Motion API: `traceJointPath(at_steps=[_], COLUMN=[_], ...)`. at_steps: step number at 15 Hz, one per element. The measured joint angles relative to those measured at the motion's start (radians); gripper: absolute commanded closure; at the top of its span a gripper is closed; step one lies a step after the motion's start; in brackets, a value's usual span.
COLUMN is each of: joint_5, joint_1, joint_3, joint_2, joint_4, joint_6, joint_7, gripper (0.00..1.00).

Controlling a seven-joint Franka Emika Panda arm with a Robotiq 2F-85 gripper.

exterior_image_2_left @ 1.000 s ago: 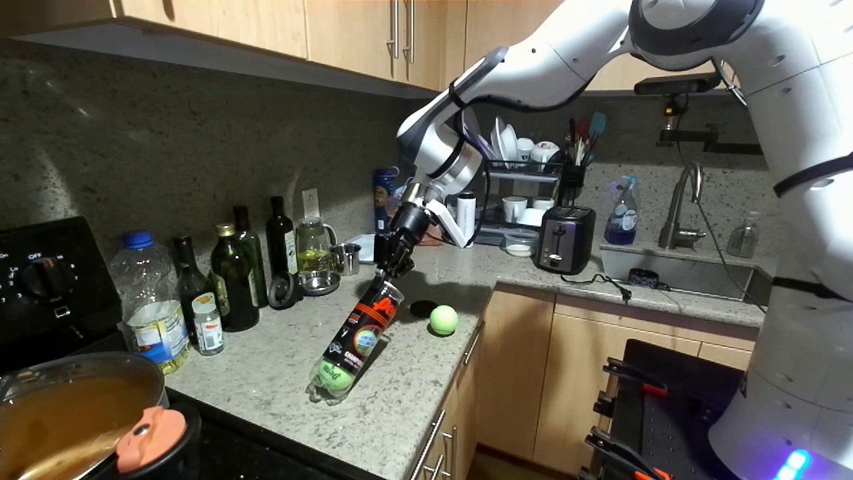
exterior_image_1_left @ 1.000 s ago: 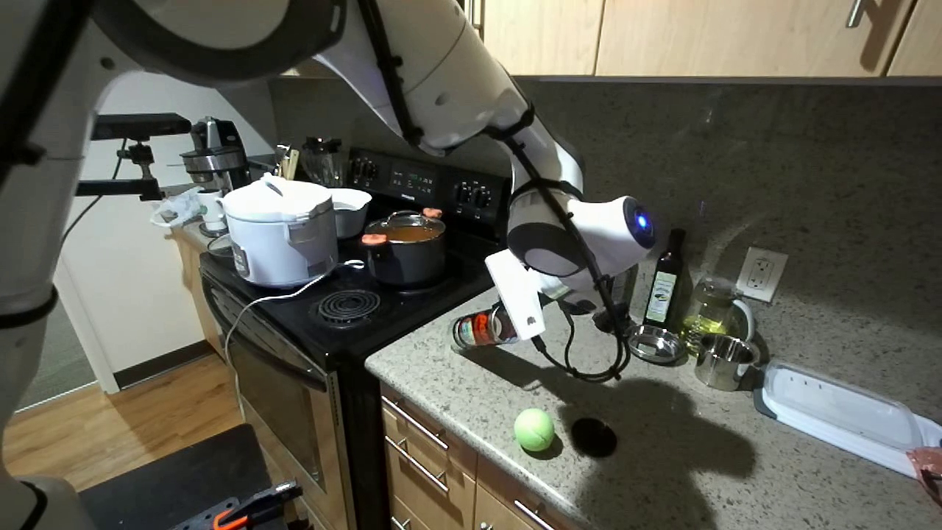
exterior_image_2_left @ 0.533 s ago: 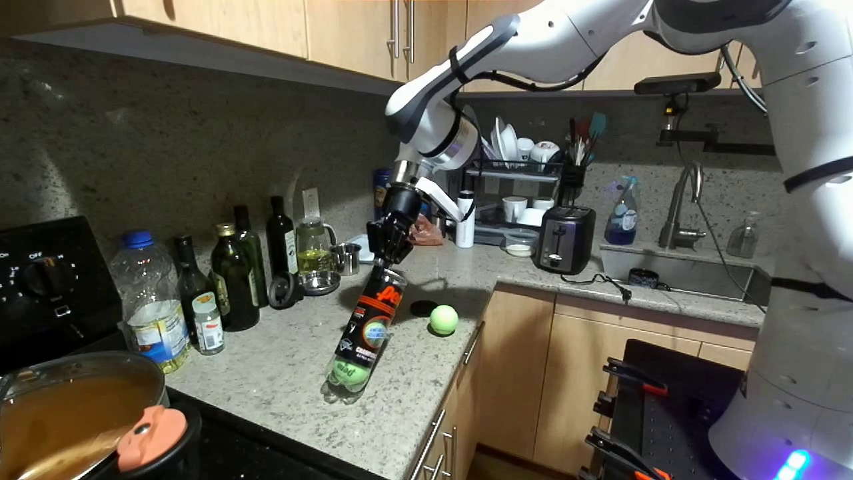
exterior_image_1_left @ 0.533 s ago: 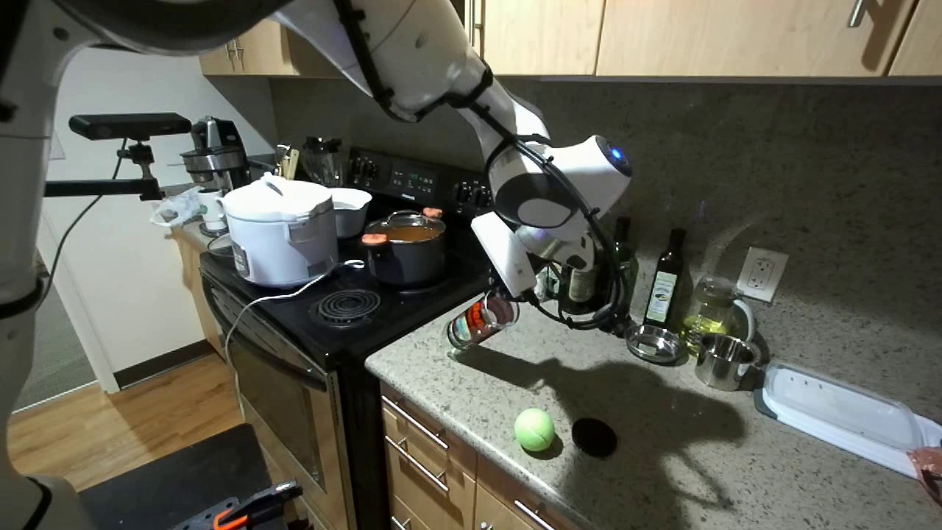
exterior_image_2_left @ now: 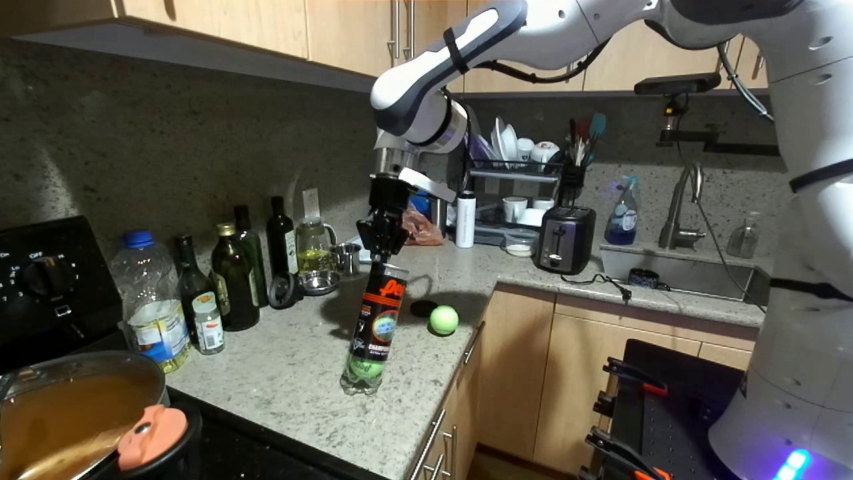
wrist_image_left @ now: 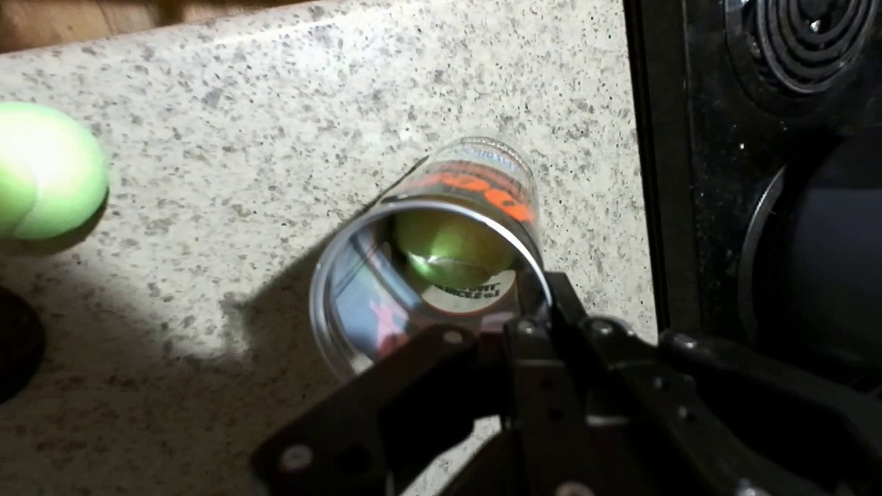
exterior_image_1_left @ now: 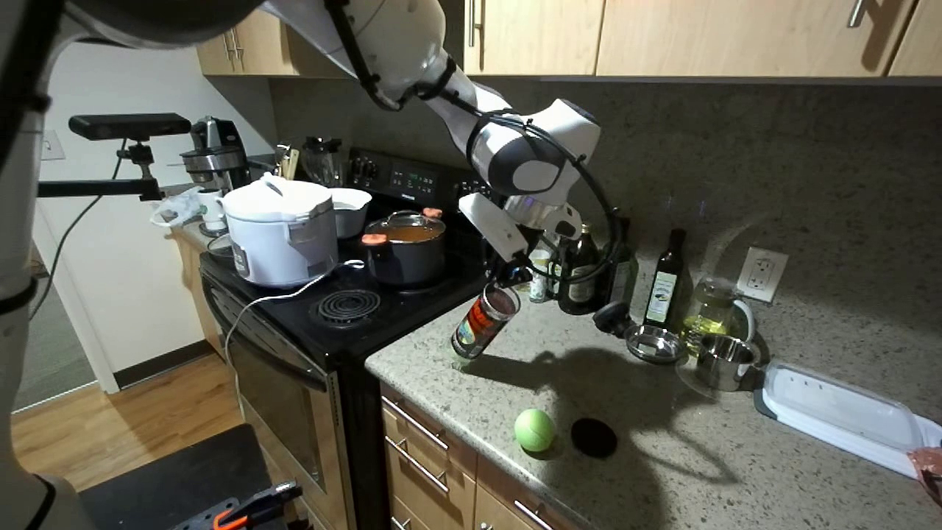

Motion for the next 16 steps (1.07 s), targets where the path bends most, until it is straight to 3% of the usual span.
traceJointPath(at_steps=[16], joint_5=[-0.426], joint_1=[0.129], joint_3=[-0.002], joint_2=[0.054], joint_4=[0.127], joint_6=[-0.019], joint_7=[0.359], gripper=[0.99])
